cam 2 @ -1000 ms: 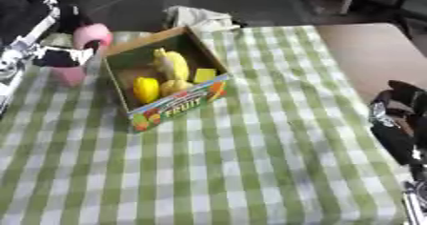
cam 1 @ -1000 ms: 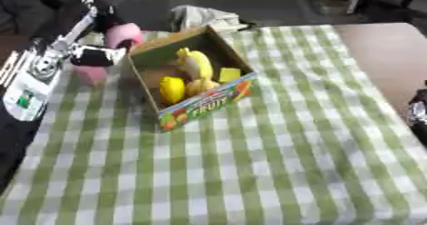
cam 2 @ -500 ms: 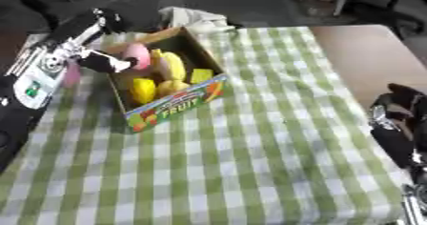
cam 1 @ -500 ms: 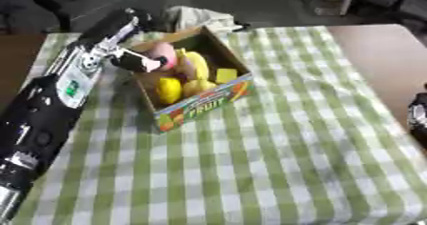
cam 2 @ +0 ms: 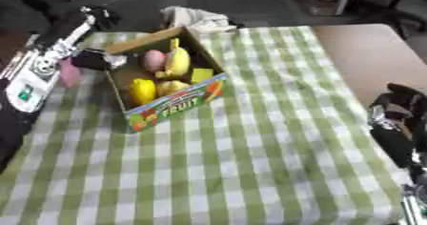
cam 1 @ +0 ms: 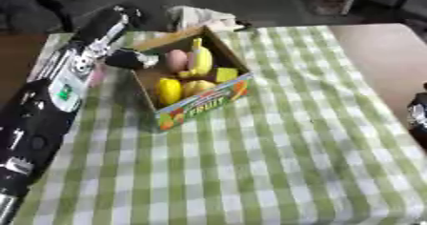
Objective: Pick up objects on the table and place them in the box.
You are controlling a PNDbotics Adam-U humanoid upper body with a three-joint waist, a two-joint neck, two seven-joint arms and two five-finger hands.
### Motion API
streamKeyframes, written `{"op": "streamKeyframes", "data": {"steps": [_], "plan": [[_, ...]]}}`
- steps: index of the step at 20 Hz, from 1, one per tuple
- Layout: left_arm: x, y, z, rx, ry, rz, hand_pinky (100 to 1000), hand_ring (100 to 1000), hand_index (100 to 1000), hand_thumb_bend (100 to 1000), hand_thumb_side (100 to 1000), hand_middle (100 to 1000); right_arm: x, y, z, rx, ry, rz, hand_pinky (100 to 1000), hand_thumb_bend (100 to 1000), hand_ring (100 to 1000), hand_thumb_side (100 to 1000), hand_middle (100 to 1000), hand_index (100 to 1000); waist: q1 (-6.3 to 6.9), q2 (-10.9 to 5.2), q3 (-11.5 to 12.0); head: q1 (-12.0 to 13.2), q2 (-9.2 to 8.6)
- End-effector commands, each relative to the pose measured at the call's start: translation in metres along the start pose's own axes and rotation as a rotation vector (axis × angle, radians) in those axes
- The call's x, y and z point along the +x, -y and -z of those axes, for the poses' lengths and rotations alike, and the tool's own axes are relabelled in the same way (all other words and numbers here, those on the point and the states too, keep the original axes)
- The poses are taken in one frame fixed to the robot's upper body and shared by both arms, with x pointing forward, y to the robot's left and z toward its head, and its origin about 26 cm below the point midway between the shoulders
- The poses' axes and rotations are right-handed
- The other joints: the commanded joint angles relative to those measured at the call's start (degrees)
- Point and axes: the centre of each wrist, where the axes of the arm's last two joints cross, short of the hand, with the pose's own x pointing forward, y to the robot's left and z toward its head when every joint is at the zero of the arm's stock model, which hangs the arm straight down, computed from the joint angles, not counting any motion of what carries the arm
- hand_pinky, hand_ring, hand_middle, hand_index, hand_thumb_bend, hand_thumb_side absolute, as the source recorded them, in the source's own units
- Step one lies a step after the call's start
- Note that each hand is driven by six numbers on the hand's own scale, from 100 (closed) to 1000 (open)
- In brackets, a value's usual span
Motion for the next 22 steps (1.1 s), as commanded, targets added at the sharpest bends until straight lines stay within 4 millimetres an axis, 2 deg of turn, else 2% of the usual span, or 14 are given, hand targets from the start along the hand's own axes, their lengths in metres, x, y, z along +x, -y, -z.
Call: {"op": "streamKeyframes", "data": {"steps": [1, 4, 7, 13, 16, 18, 20, 22], "plan": [[-0.039, -0.027, -0.009, 0.032, -0.181, 0.036, 695, 700, 834, 519, 425, 675, 0.003, 0.005, 0.003, -0.006, 0.018, -0.009, 682, 100, 799, 326, 646, 777, 0.07, -0.82, 0.2, -0.2, 0.27], [-0.067, -0.020, -0.014, 0.031, -0.355, 0.045, 696, 706, 838, 528, 437, 683, 0.003, 0.005, 0.003, -0.003, 0.018, -0.009, 682, 100, 799, 327, 647, 777, 0.03, -0.81, 0.2, -0.2, 0.27], [-0.082, -0.001, -0.014, 0.011, -0.471, 0.030, 698, 711, 847, 558, 476, 693, 0.004, 0.003, 0.003, 0.005, 0.020, -0.004, 682, 100, 800, 327, 647, 777, -0.23, -0.78, 0.1, 0.1, 0.27], [-0.094, 0.029, -0.019, -0.070, -0.523, -0.060, 703, 721, 863, 648, 593, 708, 0.007, 0.002, 0.006, 0.012, 0.032, 0.003, 682, 100, 800, 328, 647, 777, -0.59, 0.07, -1.0, 1.3, 0.27], [-0.096, 0.036, -0.021, -0.092, -0.525, -0.096, 701, 719, 863, 672, 607, 706, 0.008, 0.002, 0.007, 0.009, 0.035, 0.003, 682, 100, 800, 327, 647, 776, -0.52, 0.53, -1.5, 1.5, 0.27], [-0.096, 0.038, -0.021, -0.085, -0.531, -0.101, 690, 705, 856, 642, 568, 692, 0.008, 0.002, 0.007, 0.009, 0.036, 0.003, 682, 100, 800, 327, 647, 776, -0.44, 0.76, -1.6, 1.5, 0.27], [-0.095, 0.040, -0.021, -0.060, -0.543, -0.106, 664, 674, 830, 567, 482, 655, 0.008, 0.002, 0.007, 0.010, 0.035, 0.005, 682, 100, 800, 328, 647, 776, -0.36, 0.96, -1.6, 1.4, 0.27], [-0.095, 0.043, -0.022, -0.033, -0.558, -0.115, 633, 633, 794, 469, 353, 607, 0.008, 0.002, 0.007, 0.012, 0.034, 0.007, 682, 100, 800, 329, 647, 776, -0.35, 1.04, -1.7, 1.4, 0.27]]}}
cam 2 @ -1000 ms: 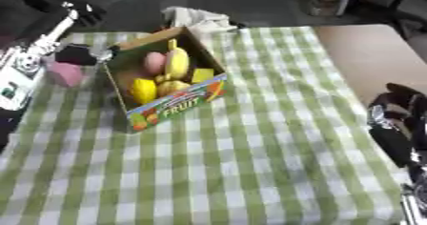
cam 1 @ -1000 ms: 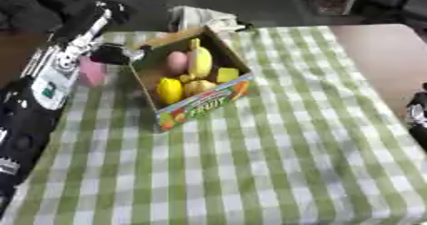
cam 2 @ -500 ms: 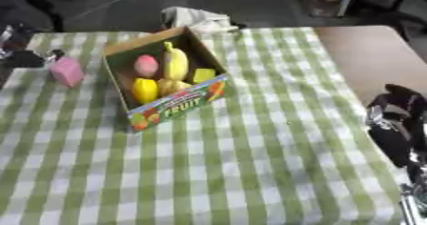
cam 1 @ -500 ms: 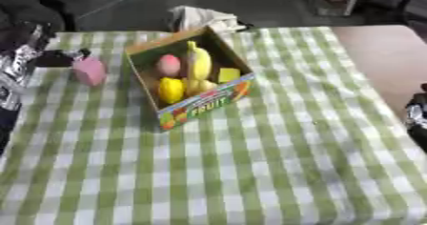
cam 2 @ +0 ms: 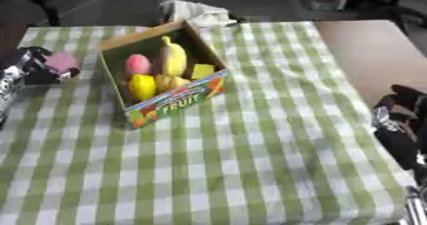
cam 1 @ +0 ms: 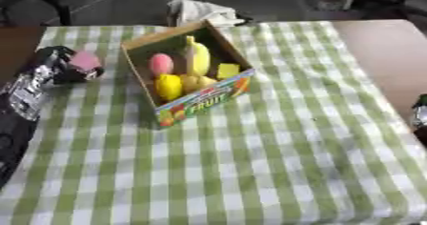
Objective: Pick up objects on the table and place them in the box.
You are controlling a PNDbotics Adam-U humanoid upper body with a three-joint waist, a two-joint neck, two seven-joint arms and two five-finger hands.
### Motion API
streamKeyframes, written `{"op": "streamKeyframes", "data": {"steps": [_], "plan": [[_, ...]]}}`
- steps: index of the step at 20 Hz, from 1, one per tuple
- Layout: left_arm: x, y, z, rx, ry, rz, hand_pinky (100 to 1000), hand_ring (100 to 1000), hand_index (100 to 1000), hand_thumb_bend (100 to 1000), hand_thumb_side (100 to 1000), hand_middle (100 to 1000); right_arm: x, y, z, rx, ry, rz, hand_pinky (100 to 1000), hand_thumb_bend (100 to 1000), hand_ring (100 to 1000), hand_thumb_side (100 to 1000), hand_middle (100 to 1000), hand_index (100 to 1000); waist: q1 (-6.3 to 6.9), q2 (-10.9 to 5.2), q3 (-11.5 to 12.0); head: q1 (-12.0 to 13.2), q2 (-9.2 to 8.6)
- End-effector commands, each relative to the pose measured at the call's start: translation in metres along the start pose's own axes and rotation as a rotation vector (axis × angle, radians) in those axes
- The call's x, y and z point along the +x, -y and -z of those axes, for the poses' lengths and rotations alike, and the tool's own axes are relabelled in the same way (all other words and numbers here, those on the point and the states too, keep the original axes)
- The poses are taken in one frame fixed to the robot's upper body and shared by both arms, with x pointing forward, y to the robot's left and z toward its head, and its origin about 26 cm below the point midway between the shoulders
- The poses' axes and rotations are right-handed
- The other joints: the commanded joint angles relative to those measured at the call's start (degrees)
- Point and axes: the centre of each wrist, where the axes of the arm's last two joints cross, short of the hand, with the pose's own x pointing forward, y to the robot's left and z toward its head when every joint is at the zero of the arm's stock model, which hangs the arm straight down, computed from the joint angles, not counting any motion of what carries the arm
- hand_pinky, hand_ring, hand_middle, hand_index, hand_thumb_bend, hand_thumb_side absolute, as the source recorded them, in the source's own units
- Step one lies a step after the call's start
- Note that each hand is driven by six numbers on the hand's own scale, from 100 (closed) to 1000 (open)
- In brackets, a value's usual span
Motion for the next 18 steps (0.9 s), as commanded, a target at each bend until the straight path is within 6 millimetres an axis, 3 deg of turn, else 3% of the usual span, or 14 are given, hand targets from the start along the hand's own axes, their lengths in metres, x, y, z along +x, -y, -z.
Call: {"op": "streamKeyframes", "data": {"steps": [1, 3, 7, 9, 13, 15, 18], "plan": [[0.003, -0.013, 0.002, 0.078, -0.006, -0.032, 606, 600, 762, 384, 240, 568, 0.006, 0.003, 0.005, 0.000, 0.028, 0.000, 683, 100, 800, 330, 647, 776, 0.09, -0.56, -0.1, 0.0, 0.27], [0.004, -0.012, 0.002, 0.116, -0.006, -0.058, 546, 531, 701, 262, 100, 491, 0.006, 0.003, 0.005, 0.000, 0.027, 0.001, 682, 100, 801, 331, 647, 776, 0.01, -0.55, -0.2, 0.0, 0.27], [0.019, -0.036, 0.000, 0.223, 0.079, -0.128, 515, 491, 660, 173, 100, 440, 0.005, 0.004, 0.004, -0.008, 0.022, -0.001, 682, 100, 800, 330, 647, 776, 0.00, -0.59, -0.2, 0.0, 0.27], [0.039, -0.062, -0.004, 0.292, 0.186, -0.156, 513, 490, 656, 143, 100, 432, 0.005, 0.004, 0.004, -0.009, 0.022, -0.002, 682, 100, 801, 331, 647, 776, 0.12, -0.65, 0.0, -0.1, 0.27], [0.096, -0.101, -0.024, 0.334, 0.486, -0.157, 536, 503, 663, 172, 100, 447, 0.005, 0.003, 0.004, -0.004, 0.023, -0.001, 682, 100, 801, 332, 647, 776, 0.22, -0.77, 0.1, 0.0, 0.27], [0.123, -0.101, -0.034, 0.279, 0.634, -0.092, 557, 517, 674, 218, 100, 462, 0.005, 0.002, 0.004, -0.001, 0.024, 0.001, 683, 100, 801, 333, 647, 776, 0.15, -0.82, -0.1, 0.1, 0.27], [0.153, -0.082, -0.037, 0.151, 0.774, 0.041, 581, 537, 689, 273, 100, 482, 0.005, 0.001, 0.004, 0.006, 0.022, 0.005, 683, 100, 801, 333, 647, 776, 0.00, -0.89, -0.7, 0.5, 0.27]]}}
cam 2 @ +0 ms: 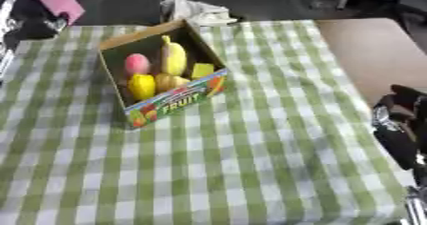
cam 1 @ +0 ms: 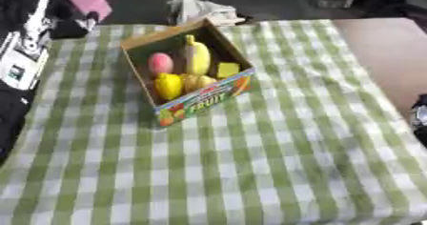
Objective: Pick up objects on the table and place them in the box.
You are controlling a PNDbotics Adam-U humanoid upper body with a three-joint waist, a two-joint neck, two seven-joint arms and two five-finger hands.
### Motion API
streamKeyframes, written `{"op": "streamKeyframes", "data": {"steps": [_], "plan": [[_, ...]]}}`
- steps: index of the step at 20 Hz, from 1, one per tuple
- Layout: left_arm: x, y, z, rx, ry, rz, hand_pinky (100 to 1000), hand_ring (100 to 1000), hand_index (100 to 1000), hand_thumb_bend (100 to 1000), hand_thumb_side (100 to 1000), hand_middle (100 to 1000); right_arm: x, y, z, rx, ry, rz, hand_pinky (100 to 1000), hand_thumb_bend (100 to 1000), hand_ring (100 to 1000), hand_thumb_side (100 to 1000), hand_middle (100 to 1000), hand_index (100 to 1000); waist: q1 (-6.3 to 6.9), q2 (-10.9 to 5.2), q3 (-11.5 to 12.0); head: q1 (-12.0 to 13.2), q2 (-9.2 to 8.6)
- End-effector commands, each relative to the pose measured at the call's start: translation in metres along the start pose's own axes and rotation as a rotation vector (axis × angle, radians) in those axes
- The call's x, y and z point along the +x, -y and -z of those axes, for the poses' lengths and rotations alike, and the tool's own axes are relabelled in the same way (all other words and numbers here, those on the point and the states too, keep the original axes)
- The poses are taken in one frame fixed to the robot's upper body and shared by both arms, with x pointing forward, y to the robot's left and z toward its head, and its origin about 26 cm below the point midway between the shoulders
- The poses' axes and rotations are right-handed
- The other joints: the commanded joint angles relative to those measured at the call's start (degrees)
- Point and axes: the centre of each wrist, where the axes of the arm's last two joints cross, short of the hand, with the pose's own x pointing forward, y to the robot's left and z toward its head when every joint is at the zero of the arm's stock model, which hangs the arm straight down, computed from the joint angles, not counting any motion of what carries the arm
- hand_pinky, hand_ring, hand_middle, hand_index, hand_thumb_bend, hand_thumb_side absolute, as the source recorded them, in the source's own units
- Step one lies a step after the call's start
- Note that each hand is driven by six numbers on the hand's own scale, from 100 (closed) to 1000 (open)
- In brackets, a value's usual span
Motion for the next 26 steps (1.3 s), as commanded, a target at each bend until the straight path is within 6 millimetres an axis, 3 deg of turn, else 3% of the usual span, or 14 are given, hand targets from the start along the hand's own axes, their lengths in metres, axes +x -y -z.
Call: {"op": "streamKeyframes", "data": {"steps": [1, 5, 6, 9, 12, 16, 18, 20, 23, 26], "plan": [[0.027, 0.008, 0.013, -0.125, 0.145, 0.086, 594, 549, 698, 309, 100, 495, 0.005, 0.001, 0.004, 0.005, 0.023, 0.003, 683, 100, 801, 334, 648, 776, -0.15, -0.87, -0.3, 0.5, 0.27], [0.024, 0.053, 0.015, -0.296, 0.148, 0.158, 640, 622, 760, 375, 139, 575, 0.004, -0.001, 0.004, 0.015, 0.020, 0.008, 683, 100, 802, 336, 648, 777, -0.39, -0.93, -0.7, 0.5, 0.27], [0.020, 0.062, 0.013, -0.325, 0.131, 0.172, 666, 658, 788, 421, 212, 614, 0.004, -0.001, 0.004, 0.015, 0.019, 0.009, 683, 100, 802, 336, 648, 777, -0.41, -0.92, -0.8, 0.5, 0.27], [0.010, 0.074, 0.007, -0.385, 0.109, 0.205, 759, 772, 892, 560, 547, 768, 0.004, -0.001, 0.003, 0.013, 0.016, 0.008, 683, 100, 802, 337, 648, 777, -0.38, -0.87, -0.8, 0.3, 0.27], [0.018, 0.052, 0.005, -0.310, 0.168, 0.155, 801, 823, 926, 603, 693, 830, 0.003, 0.000, 0.003, 0.010, 0.012, 0.006, 683, 100, 802, 337, 648, 777, -0.22, -0.79, -0.6, 0.0, 0.27], [0.039, 0.000, -0.010, -0.107, 0.260, 0.001, 798, 829, 924, 483, 712, 824, 0.003, 0.000, 0.003, 0.011, 0.012, 0.005, 683, 100, 802, 339, 648, 777, -0.03, -0.81, 0.2, -0.3, 0.27], [0.044, -0.025, -0.026, -0.009, 0.278, -0.072, 779, 817, 915, 445, 686, 811, 0.002, 0.001, 0.003, 0.010, 0.012, 0.002, 684, 100, 802, 339, 648, 777, 0.12, -0.87, 0.8, -0.4, 0.27], [0.047, -0.037, -0.048, 0.082, 0.300, -0.205, 739, 786, 890, 405, 641, 777, 0.002, 0.002, 0.003, 0.006, 0.011, -0.001, 684, 100, 802, 332, 647, 777, 0.29, -0.94, 1.4, -0.5, 0.27], [0.041, -0.032, -0.086, 0.195, 0.240, -0.410, 674, 718, 833, 294, 580, 695, 0.003, 0.002, 0.003, 0.006, 0.013, -0.001, 683, 100, 802, 339, 646, 775, 0.43, -0.98, 2.6, -0.8, 0.27], [0.030, -0.001, -0.122, 0.241, 0.067, -0.624, 640, 686, 813, 222, 610, 658, 0.005, 0.000, 0.003, 0.010, 0.023, 0.006, 683, 100, 801, 339, 643, 771, 0.42, -1.03, 3.7, -0.8, 0.27]]}}
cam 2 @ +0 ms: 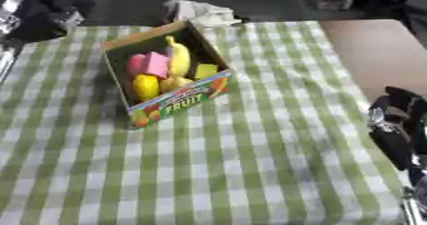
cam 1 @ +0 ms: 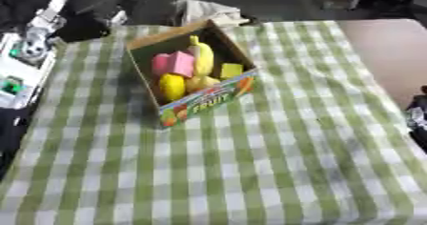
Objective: Pick up objects on the table and place them in the box.
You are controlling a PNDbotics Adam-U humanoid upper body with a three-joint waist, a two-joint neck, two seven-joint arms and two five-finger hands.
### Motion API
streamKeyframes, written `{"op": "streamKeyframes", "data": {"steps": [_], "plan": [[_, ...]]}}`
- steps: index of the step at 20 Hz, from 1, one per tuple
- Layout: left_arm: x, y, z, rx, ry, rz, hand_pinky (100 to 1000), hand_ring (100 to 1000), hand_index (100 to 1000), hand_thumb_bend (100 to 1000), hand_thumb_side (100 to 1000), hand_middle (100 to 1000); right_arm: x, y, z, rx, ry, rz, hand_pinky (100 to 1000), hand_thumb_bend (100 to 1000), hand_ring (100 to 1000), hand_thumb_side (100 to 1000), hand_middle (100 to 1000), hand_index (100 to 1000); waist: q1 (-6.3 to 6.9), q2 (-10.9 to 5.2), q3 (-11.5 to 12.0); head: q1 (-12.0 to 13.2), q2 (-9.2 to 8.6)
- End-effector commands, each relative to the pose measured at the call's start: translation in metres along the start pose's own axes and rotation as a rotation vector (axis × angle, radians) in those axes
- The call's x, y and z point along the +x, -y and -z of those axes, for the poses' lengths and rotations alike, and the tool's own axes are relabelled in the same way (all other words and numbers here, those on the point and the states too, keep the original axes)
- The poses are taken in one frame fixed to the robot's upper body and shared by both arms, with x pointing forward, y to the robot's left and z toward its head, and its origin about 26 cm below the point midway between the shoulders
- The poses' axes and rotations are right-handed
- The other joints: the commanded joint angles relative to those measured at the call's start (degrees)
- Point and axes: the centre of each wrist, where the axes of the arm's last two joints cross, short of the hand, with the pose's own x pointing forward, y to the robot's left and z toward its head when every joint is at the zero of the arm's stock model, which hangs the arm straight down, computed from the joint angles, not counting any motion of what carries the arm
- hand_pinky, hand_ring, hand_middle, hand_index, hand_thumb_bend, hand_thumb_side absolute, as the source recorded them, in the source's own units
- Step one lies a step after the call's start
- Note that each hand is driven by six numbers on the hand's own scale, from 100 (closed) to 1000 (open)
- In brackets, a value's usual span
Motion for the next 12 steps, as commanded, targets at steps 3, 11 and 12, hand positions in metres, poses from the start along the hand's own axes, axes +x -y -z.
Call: {"op": "streamKeyframes", "data": {"steps": [3, 11, 12], "plan": [[-0.001, 0.015, -0.042, 0.156, -0.140, -0.244, 640, 690, 813, 212, 621, 662, 0.010, 0.001, 0.005, 0.008, 0.047, 0.013, 682, 100, 800, 338, 646, 773, -0.18, -0.78, 1.0, 0.2, 0.27], [-0.012, 0.044, -0.075, 0.163, -0.287, -0.341, 632, 679, 810, 198, 659, 650, 0.010, -0.017, 0.000, 0.077, 0.052, 0.078, 682, 100, 808, 331, 681, 802, 0.20, -1.38, 1.5, 0.9, 0.27], [-0.014, 0.046, -0.077, 0.161, -0.305, -0.346, 632, 678, 809, 196, 663, 649, 0.010, -0.018, 0.000, 0.079, 0.049, 0.081, 682, 100, 809, 326, 686, 805, 0.23, -1.43, 1.5, 0.8, 0.27]]}}
